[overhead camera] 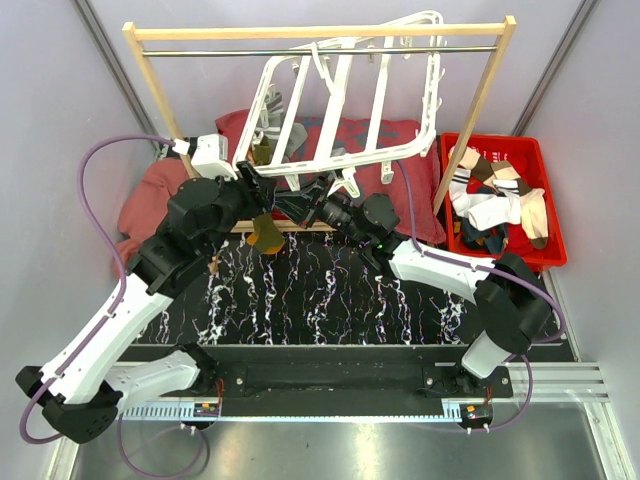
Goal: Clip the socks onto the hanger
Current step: Open the clamp at the hanger.
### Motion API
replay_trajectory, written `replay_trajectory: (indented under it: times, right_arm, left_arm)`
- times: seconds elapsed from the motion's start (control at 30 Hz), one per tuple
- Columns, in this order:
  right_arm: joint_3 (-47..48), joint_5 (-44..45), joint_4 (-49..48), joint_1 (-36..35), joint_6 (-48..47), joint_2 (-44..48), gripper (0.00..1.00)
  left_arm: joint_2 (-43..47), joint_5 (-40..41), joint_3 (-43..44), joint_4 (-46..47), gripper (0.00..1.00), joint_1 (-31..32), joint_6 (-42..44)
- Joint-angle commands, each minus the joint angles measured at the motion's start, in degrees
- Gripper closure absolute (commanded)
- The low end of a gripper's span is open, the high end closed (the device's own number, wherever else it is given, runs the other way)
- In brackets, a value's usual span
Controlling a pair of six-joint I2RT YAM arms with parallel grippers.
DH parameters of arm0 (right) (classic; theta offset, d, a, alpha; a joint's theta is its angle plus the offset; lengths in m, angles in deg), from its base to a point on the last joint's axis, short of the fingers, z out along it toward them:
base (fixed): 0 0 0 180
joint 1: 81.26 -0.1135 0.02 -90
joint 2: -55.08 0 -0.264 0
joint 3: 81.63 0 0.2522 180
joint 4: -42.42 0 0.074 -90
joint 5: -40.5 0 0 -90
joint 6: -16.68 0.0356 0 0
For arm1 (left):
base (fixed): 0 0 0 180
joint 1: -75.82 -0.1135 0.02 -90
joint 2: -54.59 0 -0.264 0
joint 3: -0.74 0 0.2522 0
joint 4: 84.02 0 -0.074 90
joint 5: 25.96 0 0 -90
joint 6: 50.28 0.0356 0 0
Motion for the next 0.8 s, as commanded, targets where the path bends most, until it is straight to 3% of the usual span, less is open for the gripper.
replay_trajectory:
  times: [0.0, 0.2, 0.37, 0.47, 0.63, 0.77]
  right_arm:
    - [0.88, -0.76, 2.44, -1.45, -3.53, 1.01, 1.0]
    - [1.15, -0.5, 3.32, -1.8, -4.32, 0.49, 1.0]
    - [0.62, 0.11, 3.58, -1.72, -4.67, -0.31, 1.0]
    - [-0.08, 0.55, 3.76, -1.8, -4.67, -0.04, 0.89]
    - [-2.8, 1.96, 4.28, -1.72, -4.32, 2.06, 0.56]
    - [-6.23, 5.2, 6.91, -1.72, -4.23, 4.79, 0.45]
  left_arm:
    - [-0.62, 3.0, 1.78, 4.59, 0.48, 0.39, -0.48]
    - [-1.06, 3.0, 2.21, 5.47, 0.57, 0.83, -0.74]
    - [-1.41, 3.61, 2.3, 5.38, 0.72, 1.09, 0.04]
    - [-1.32, 4.23, 2.04, 5.47, 0.81, 1.09, 0.75]
    - [-1.41, 4.49, 1.6, 5.73, 0.97, 1.09, 2.06]
    - [-1.5, 4.49, 0.89, 6.87, 1.0, 1.09, 3.82]
